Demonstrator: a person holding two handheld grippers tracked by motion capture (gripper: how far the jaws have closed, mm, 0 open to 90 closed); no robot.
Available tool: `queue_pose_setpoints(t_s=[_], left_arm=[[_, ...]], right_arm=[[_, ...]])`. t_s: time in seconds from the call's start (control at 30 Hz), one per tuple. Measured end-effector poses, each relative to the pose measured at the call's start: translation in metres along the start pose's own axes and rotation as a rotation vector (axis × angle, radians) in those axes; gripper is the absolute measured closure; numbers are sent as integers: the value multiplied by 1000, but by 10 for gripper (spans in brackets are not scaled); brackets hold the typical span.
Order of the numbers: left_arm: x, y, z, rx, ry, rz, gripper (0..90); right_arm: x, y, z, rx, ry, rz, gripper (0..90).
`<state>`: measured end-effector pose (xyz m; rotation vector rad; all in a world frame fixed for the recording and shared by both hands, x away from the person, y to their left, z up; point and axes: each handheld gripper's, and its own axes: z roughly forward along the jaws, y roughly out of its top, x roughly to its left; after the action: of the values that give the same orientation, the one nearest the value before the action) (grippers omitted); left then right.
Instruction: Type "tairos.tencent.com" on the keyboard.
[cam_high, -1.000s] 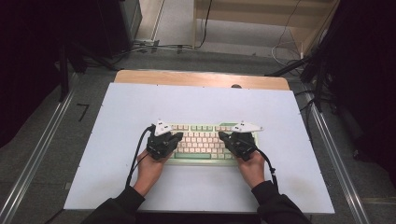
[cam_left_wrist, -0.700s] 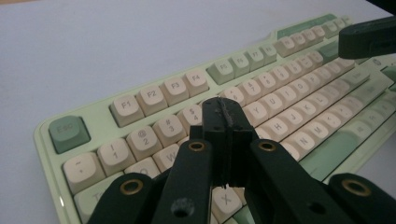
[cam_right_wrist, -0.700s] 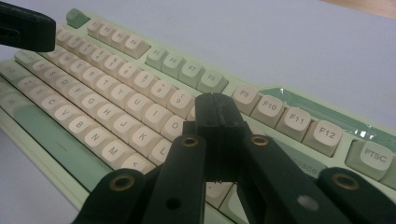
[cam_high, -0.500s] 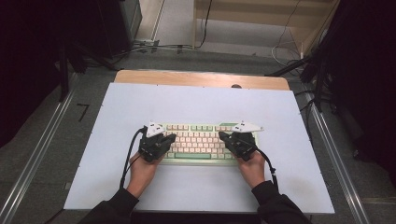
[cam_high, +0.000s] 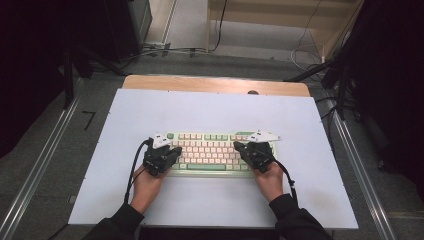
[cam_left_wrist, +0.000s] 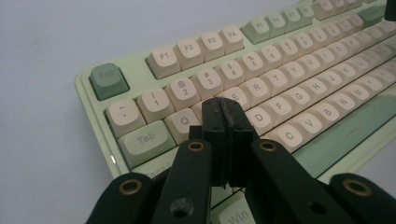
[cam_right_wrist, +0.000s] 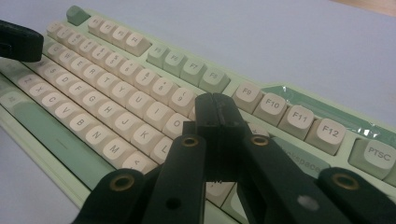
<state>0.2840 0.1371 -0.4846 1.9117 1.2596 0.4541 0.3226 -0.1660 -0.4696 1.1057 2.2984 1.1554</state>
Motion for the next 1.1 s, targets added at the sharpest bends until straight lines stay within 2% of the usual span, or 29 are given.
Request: queue_pose_setpoints(t_s=[0.53, 1.1], left_arm=[[1, -2, 4, 22, 13, 10, 900], [0, -2, 3, -6, 1, -4, 897]], right_arm=[[1, 0, 1, 5, 0, 2, 873], [3, -1, 3, 9, 4, -4, 873]])
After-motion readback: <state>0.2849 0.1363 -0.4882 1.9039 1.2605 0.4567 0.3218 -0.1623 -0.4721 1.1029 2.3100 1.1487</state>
